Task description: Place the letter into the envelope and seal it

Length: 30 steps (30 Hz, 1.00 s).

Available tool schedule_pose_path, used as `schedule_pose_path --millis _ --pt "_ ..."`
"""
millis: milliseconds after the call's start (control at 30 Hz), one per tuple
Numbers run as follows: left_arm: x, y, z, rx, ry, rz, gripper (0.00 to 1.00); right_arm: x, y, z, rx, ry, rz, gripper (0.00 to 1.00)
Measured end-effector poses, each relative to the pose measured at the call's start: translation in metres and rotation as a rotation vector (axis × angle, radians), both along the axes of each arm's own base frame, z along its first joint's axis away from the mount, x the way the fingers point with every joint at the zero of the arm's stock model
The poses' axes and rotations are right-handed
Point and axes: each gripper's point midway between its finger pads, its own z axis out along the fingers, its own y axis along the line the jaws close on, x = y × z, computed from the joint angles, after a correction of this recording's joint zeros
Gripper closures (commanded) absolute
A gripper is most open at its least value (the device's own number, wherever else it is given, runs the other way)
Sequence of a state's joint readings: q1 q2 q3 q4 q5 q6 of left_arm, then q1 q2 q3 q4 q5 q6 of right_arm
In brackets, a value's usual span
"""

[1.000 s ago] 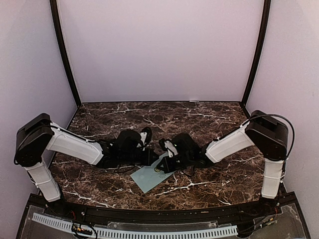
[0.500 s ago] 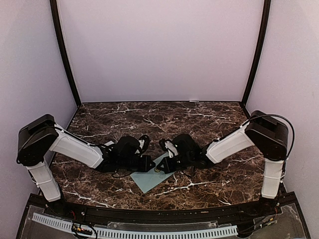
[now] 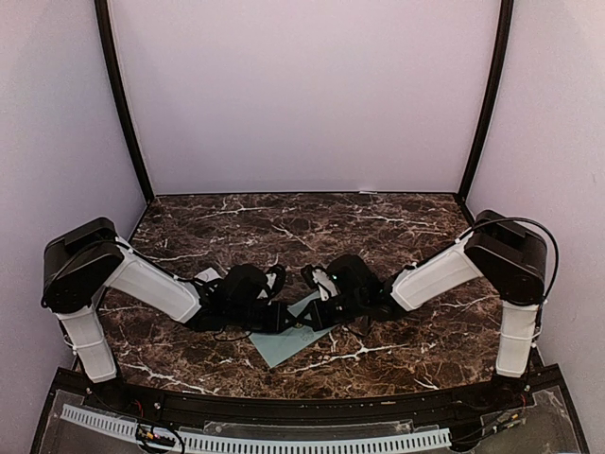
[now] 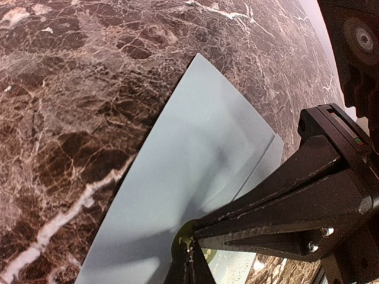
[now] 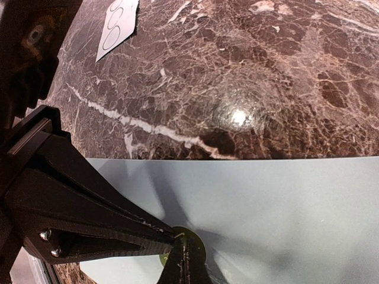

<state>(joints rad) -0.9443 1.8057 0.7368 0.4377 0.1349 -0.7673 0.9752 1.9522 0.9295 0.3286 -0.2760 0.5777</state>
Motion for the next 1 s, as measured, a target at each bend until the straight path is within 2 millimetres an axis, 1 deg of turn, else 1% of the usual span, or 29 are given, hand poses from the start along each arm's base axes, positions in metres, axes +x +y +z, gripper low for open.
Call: schedule_pose_path --millis 133,400,700,767,800,833,867,933,967,1000 --pt "0.0 0.0 0.0 0.0 0.001 0.001 1.0 -0.001 -0.002 0.0 -0.001 0.002 0.001 1.0" --pt "0.0 0.0 0.0 0.001 0.001 0.003 1.0 -0.016 -0.005 0.0 -0.003 0.019 0.032 1.0" --pt "0.0 0.0 0.0 -0.001 0.0 0.004 1.0 -0.017 -0.006 0.001 -0.006 0.018 0.031 1.0" --pt "0.001 0.0 0.001 -0.001 -0.004 0.004 0.96 -0.021 -0.01 0.003 -0.011 0.022 0.032 0.98" --pt "0.001 0.0 0.002 -0.001 -0.008 0.003 0.94 -0.022 -0.011 0.004 -0.01 0.023 0.033 0.94" --pt "0.002 0.001 0.004 0.0 -0.015 0.004 0.9 -0.024 -0.014 0.008 -0.006 0.022 0.034 0.88" --pt "0.003 0.001 0.008 -0.001 -0.026 0.006 0.88 -0.025 -0.016 0.013 0.001 0.021 0.031 0.78" --pt "0.005 0.002 0.024 -0.013 -0.059 0.005 0.8 -0.028 -0.02 0.028 0.025 0.006 0.031 0.61" --pt "0.007 0.003 0.037 -0.024 -0.085 0.01 0.75 -0.029 -0.021 0.038 0.043 -0.008 0.031 0.53" --pt "0.009 0.003 0.053 -0.036 -0.114 0.011 0.71 -0.029 -0.022 0.051 0.066 -0.026 0.03 0.47"
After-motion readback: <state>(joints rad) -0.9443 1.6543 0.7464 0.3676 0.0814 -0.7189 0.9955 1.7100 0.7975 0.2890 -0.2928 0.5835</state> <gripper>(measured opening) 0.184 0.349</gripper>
